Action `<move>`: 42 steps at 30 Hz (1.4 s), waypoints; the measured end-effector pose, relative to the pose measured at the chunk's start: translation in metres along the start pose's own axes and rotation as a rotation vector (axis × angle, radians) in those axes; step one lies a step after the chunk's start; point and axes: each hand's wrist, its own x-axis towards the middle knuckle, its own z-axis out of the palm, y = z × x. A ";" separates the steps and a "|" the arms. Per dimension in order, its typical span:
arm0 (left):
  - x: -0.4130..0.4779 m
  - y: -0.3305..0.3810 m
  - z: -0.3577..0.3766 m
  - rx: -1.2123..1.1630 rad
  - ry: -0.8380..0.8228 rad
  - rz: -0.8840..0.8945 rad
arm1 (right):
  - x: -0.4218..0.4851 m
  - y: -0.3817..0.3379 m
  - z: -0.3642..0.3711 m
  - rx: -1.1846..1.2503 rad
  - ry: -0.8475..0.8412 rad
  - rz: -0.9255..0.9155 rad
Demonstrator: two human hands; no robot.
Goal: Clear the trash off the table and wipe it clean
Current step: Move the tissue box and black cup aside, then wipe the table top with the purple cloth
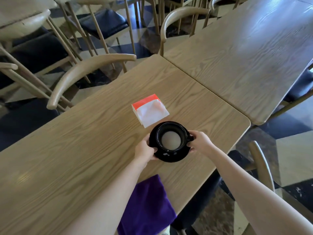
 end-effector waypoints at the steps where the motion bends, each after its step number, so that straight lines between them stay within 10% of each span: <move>1: 0.000 0.000 -0.001 0.006 -0.009 -0.005 | 0.000 0.000 0.000 0.005 -0.001 0.002; 25: -0.042 -0.028 -0.057 0.704 -0.161 0.096 | -0.062 0.020 0.042 0.155 0.183 0.115; 42: -0.106 -0.095 -0.103 1.038 -0.061 0.075 | -0.122 -0.004 0.142 -0.375 -0.127 -0.183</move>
